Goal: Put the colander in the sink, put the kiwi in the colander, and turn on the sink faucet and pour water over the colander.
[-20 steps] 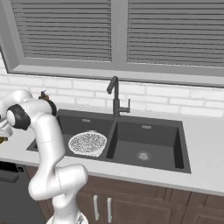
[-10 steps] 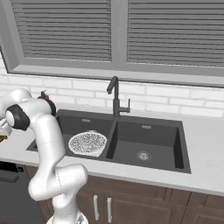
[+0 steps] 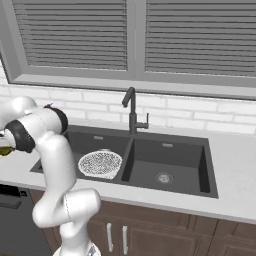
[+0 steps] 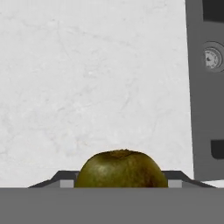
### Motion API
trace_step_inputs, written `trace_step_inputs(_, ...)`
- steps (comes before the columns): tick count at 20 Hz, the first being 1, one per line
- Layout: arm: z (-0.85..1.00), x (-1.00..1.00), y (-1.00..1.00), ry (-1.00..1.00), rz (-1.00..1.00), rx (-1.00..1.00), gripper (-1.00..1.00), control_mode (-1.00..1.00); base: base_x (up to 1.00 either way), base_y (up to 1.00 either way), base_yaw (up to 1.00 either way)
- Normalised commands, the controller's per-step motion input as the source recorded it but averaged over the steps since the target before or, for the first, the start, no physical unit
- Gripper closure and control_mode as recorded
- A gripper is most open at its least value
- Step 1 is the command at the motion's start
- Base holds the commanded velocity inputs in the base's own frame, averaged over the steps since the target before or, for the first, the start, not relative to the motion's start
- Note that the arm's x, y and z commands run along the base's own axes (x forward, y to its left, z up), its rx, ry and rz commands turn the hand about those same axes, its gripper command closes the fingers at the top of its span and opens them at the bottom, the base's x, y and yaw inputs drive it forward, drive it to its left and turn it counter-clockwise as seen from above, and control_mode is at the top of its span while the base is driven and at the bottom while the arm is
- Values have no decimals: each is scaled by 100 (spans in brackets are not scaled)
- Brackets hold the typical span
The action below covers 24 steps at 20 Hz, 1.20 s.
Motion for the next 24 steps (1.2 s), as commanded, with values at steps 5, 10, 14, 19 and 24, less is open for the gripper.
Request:
trace_step_inputs(5,7,0,-100,0,-1,0,100,-100,0,0,0)
trace_step_inputs(10,0,1,-100,0,-4,0,100,-100,0,0,0)
trace_step_inputs(14,0,13,-97,0,-5,0,100,-100,0,0,0)
trace_step_inputs(19,0,27,-92,0,-6,0,100,-100,0,0,0)
trace_step_inputs(24,0,52,-84,0,-5,0,100,-100,0,0,0)
